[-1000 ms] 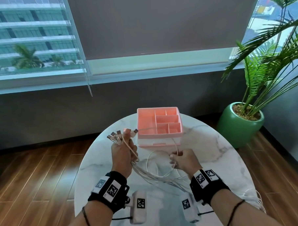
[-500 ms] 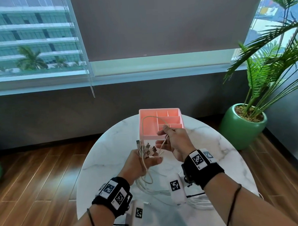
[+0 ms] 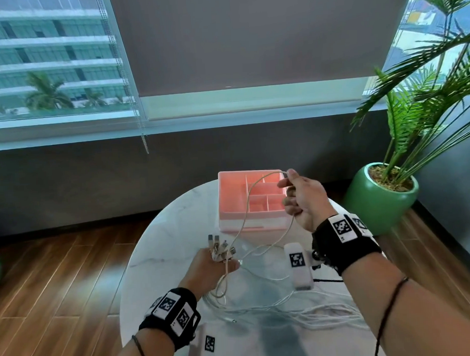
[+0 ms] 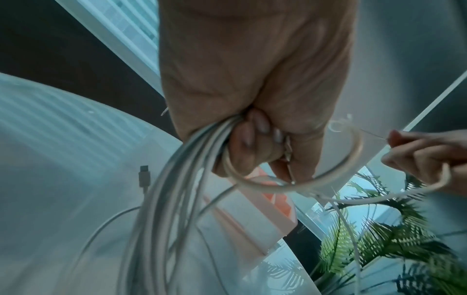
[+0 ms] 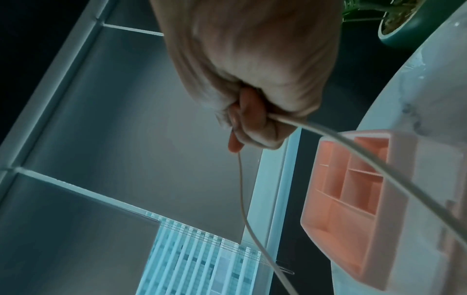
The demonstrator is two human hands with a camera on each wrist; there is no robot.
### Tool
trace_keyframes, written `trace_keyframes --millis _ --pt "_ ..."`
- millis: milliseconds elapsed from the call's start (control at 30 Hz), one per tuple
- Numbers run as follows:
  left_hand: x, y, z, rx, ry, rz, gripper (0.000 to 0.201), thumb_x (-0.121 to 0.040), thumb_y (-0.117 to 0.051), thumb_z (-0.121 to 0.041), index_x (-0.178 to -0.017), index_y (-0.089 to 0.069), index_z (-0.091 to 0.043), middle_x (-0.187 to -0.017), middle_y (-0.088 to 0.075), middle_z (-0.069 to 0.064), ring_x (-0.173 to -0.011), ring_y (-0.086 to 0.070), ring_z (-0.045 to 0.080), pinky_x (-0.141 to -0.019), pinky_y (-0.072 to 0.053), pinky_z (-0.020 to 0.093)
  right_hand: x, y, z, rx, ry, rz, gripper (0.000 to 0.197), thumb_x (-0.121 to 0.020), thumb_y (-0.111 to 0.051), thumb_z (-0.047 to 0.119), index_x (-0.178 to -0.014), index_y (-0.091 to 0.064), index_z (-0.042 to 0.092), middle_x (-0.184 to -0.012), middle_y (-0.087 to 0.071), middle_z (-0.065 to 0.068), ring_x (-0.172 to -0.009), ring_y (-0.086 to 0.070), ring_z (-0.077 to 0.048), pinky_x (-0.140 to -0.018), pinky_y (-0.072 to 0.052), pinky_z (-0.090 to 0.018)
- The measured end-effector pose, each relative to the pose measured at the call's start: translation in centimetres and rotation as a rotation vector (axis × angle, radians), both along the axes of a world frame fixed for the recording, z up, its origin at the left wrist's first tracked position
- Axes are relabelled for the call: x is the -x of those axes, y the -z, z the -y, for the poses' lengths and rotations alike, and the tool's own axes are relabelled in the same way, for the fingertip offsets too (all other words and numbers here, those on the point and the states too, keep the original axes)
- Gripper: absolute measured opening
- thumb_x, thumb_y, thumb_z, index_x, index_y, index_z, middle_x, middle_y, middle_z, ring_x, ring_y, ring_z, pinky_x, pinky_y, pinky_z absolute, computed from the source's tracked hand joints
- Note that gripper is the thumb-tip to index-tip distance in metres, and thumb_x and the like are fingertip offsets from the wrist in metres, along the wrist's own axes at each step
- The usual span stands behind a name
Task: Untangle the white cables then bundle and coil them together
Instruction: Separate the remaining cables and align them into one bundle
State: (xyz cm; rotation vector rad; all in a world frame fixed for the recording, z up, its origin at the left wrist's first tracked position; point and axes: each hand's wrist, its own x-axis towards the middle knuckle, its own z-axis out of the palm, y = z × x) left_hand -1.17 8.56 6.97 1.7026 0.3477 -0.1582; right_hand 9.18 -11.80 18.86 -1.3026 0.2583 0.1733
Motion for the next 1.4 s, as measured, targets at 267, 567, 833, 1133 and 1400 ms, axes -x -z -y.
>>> trace_keyframes --millis 267,567,833,1133,1400 --pt "0.2 0.6 -1.4 0.016 -0.249 -0.035 0.019 -0.08 -0.083 -0.011 -0.076 -0.071 0.004 -0.051 -0.056 0.001 -0.035 -0.04 0.009 -0.038 -0.03 0.018 -0.8 -0.6 4.4 0.434 -0.333 -0.105 0.042 -0.104 -0.045 0.038 -0.084 -0.061 0.005 -0.054 -0.034 0.001 -0.038 -0.024 -0.007 -0.035 -0.013 -0.014" --pt "-0.6 0.7 -1.2 0.062 -0.465 0.027 0.019 -0.083 -0.078 -0.003 -0.068 -0.068 -0.008 -0.039 -0.049 -0.013 -0.033 -0.038 0.004 -0.036 -0.032 0.018 -0.4 2.7 12.0 0.658 -0.427 -0.461 0.034 -0.104 -0.036 0.024 -0.1 -0.06 0.002 -0.056 -0.033 0.001 -0.036 -0.023 -0.006 -0.033 -0.012 -0.012" --pt "-1.3 0.6 0.3 0.115 -0.462 0.018 0.014 -0.084 -0.079 -0.011 -0.076 -0.07 -0.003 -0.044 -0.041 -0.005 -0.036 -0.031 0.012 -0.039 -0.028 0.02 0.4 3.5 12.5 0.318 -0.271 -0.394 0.033 -0.106 -0.036 0.034 -0.093 -0.053 0.009 -0.056 -0.03 0.002 -0.037 -0.018 -0.005 -0.035 -0.01 -0.008" --pt "-0.9 -1.5 2.7 0.246 -0.215 0.073 0.005 -0.09 -0.068 0.005 -0.085 -0.069 0.004 -0.04 -0.046 -0.013 -0.032 -0.037 -0.001 -0.036 -0.03 0.012 2.7 5.5 4.3 0.132 -0.372 -0.361 0.035 -0.107 -0.033 0.035 -0.083 -0.048 0.014 -0.057 -0.03 0.002 -0.039 -0.02 -0.007 -0.032 -0.014 -0.013" --pt "-0.2 1.5 -2.5 0.316 -0.524 -0.056 0.013 -0.086 -0.076 -0.01 -0.094 -0.067 -0.007 -0.048 -0.037 -0.004 -0.036 -0.027 0.011 -0.037 -0.023 0.02 -1.8 2.6 13.5 0.944 -0.257 0.164 0.036 -0.101 -0.052 0.027 -0.071 -0.066 0.013 -0.052 -0.049 -0.002 -0.041 -0.039 -0.011 -0.042 -0.03 -0.021"
